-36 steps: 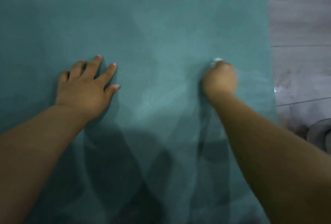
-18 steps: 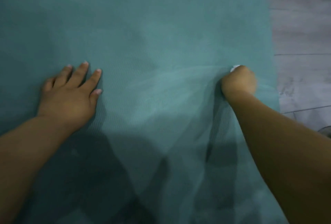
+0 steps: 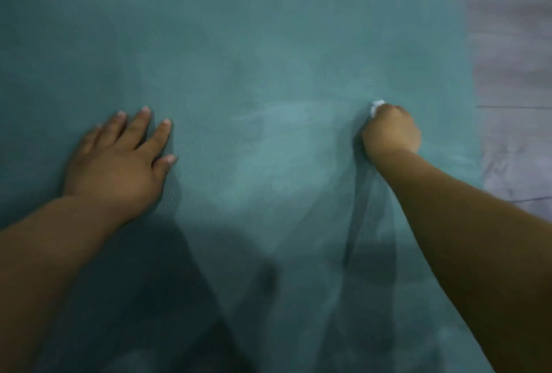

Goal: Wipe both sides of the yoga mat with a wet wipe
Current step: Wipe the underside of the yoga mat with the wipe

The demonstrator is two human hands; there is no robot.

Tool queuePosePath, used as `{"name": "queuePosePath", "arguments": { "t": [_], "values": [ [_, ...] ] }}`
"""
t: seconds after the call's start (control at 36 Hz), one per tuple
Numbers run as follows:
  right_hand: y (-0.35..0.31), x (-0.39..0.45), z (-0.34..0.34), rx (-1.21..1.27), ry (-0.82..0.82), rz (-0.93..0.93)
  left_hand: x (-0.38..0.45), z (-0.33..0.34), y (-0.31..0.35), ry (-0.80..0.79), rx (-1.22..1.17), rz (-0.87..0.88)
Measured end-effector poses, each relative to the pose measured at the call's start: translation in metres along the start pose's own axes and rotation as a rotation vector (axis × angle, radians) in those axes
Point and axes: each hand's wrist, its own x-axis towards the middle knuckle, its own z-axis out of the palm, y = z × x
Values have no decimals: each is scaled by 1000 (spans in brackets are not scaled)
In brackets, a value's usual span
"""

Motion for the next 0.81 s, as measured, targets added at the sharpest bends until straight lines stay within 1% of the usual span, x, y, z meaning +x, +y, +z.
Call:
{"name": "queuePosePath", "arguments": {
  "t": [0.06,0.08,0.11,0.14,0.19,0.28,0.33,0.36,0.39,0.42,0.44,0.47,0.53,0.58,0.61,0.67,0.69,0.72,0.75,0.81],
  "values": [
    [-2,6,2,39,6,149,0,2,2,-16,5,-18],
    [-13,4,5,57,16,166,0,2,3,-29,7,-23],
    [-31,-1,9,75,28,140,0,2,4,-43,9,-26],
    [-52,-9,12,92,38,66,0,1,4,-57,8,-29],
    [-99,-33,20,137,-5,-184,1,0,5,-79,6,-37],
    [-161,-87,25,93,-147,-670,1,-3,2,-81,-1,-29],
    [-175,-114,22,-14,-190,-978,-2,-3,-2,-26,2,-10],
    [-172,-116,21,-60,-213,-1073,-4,-3,-4,3,5,-11],
    [-162,-111,21,-73,-230,-1115,-6,-4,-7,13,9,-24],
    [-148,-100,21,-49,-233,-1099,-7,-4,-8,10,16,-43],
    [-131,-87,21,-13,-221,-1028,-9,-3,-10,0,19,-55],
    [-112,-71,19,18,-182,-906,-10,-2,-10,-10,21,-62],
    [-67,-38,16,13,-55,-561,-10,-1,-9,-27,26,-74],
    [-29,-17,9,8,14,-228,-10,0,-7,-39,31,-89],
    [-18,-15,7,27,21,-109,-9,1,-6,-45,31,-95],
    [-20,-22,12,65,40,26,-9,2,-4,-57,18,-104],
    [-31,-31,16,77,50,56,-10,2,-3,-63,8,-109],
    [-47,-44,23,94,46,45,-10,1,-3,-70,-2,-114],
    [-66,-60,28,124,32,-29,-10,1,-1,-77,-7,-118],
    [-110,-105,39,154,-47,-321,-10,0,1,-82,-10,-122]
  ]
}}
